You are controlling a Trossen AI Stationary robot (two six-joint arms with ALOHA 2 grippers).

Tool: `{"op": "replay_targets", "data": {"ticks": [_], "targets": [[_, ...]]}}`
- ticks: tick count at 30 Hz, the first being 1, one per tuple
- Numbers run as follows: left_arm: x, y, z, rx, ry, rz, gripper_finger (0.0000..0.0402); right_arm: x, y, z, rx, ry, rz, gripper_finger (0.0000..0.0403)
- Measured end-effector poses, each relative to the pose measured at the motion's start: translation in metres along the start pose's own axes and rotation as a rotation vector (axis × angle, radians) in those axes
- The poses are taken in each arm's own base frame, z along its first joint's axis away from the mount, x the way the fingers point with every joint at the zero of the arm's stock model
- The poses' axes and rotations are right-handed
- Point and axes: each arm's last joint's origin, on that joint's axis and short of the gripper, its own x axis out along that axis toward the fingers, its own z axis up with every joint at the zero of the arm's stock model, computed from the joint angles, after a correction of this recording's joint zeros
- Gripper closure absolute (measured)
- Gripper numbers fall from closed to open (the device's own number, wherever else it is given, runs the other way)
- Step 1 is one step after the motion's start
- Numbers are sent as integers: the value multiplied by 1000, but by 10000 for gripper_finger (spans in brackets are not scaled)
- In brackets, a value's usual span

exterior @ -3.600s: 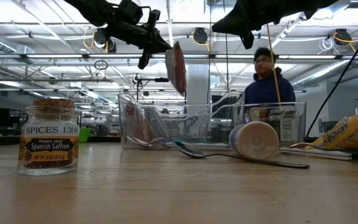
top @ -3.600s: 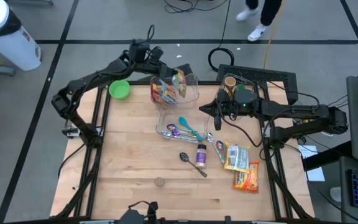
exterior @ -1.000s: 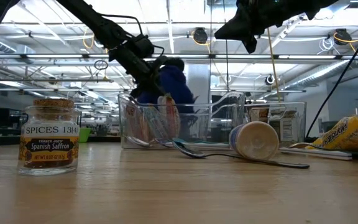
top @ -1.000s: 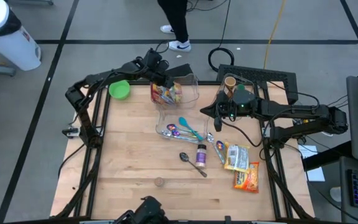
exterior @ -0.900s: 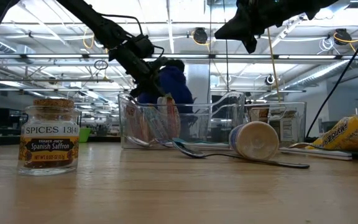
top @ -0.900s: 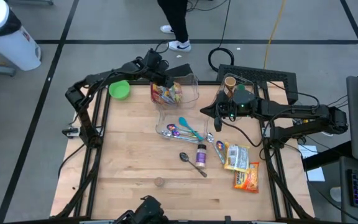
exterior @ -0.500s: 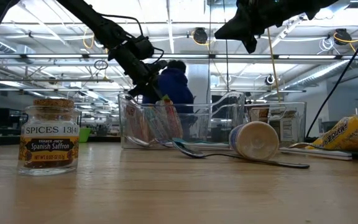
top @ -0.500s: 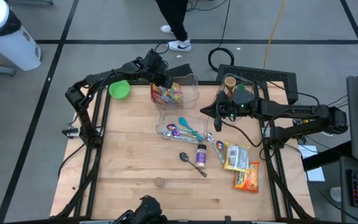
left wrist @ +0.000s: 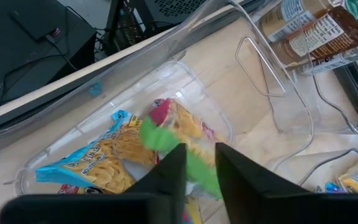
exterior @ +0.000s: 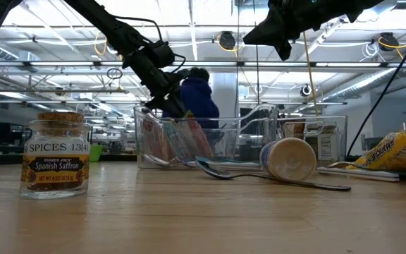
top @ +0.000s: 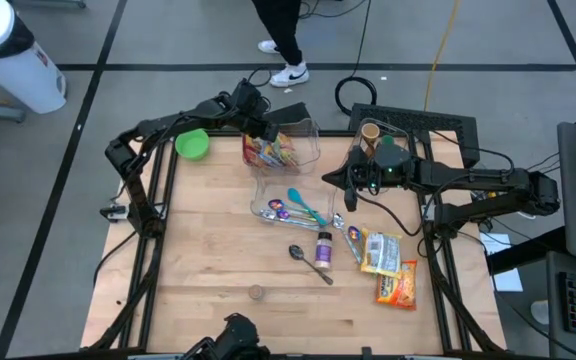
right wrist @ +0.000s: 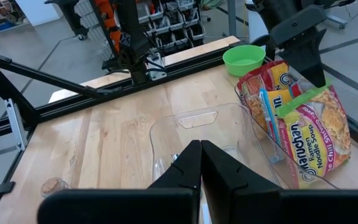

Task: Pick & Place Food Item
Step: Put the green noodle pack into the top left transparent bin, then put the brown seasoning bottle into the top right transparent bin

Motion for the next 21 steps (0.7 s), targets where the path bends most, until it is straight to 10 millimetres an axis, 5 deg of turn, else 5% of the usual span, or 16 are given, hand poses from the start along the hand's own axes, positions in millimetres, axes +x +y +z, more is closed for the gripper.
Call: {"op": "replay_targets", "data": {"ticks": [11,21], "targets": [[-14,-4,5,26,-40,-20,218,0,0,0,0,1,0,403],[-67,-26,11,73,-127,-155,202,0,0,0,3,-2,0,403]]}}
